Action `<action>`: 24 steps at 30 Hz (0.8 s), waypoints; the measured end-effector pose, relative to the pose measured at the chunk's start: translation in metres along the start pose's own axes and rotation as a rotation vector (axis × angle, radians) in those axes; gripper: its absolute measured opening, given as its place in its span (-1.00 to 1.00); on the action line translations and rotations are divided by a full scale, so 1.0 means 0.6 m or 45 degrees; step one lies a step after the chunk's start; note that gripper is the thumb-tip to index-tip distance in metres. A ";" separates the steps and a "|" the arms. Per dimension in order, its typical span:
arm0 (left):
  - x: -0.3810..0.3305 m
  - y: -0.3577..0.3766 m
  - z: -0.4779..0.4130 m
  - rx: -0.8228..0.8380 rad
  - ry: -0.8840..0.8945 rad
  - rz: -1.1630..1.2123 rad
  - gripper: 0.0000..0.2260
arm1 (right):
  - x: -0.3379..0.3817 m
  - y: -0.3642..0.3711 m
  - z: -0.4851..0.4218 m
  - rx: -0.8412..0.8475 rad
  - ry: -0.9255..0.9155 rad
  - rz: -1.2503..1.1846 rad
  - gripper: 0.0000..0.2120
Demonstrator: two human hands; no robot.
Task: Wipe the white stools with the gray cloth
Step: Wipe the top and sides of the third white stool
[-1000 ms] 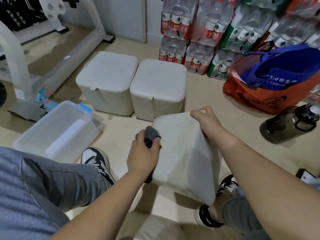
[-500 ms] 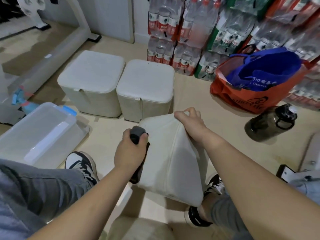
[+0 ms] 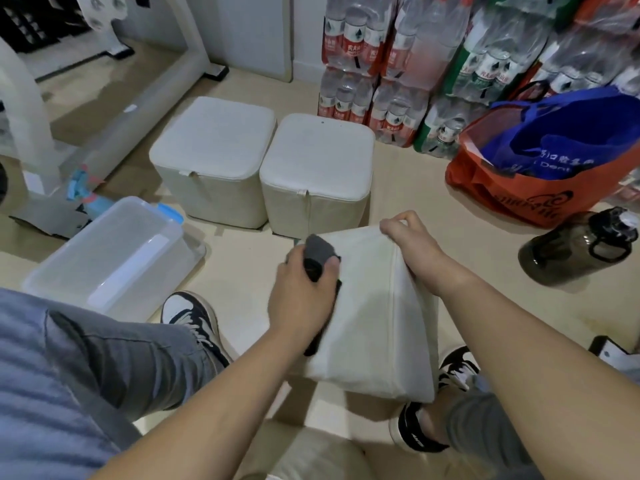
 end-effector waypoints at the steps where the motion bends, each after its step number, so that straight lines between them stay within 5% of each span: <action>1: -0.025 0.005 0.019 0.041 0.075 0.078 -0.51 | 0.004 0.001 -0.003 -0.004 -0.003 -0.015 -0.69; 4: -0.118 0.023 0.083 0.189 0.536 0.039 -0.50 | 0.009 0.003 -0.006 0.051 -0.007 -0.066 -0.57; 7: -0.118 0.024 0.056 0.227 0.781 -0.045 -0.46 | 0.009 0.009 -0.004 0.122 -0.045 -0.150 -0.70; 10: -0.066 0.012 -0.009 0.122 0.622 -0.008 -0.47 | 0.012 0.015 0.007 0.128 -0.128 -0.170 -0.89; 18: 0.082 -0.029 -0.099 -0.027 -0.217 -0.107 -0.59 | 0.014 0.009 0.018 0.045 -0.083 -0.109 -0.82; 20: 0.034 -0.017 -0.063 -0.023 -0.200 0.100 -0.69 | 0.014 0.014 0.014 0.012 -0.048 -0.081 -0.76; 24: -0.140 0.028 -0.001 0.202 0.328 0.197 -0.63 | 0.016 0.025 0.012 0.007 0.013 -0.307 -0.67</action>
Point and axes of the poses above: each hand's wrist, its own z-axis away from the middle knuckle, its own y-axis out of the palm, x = y × z, the point moved 3 cm from there along -z, towards the middle knuckle, and after that the axes turned 6 degrees about -x, right-handed, at the moved point
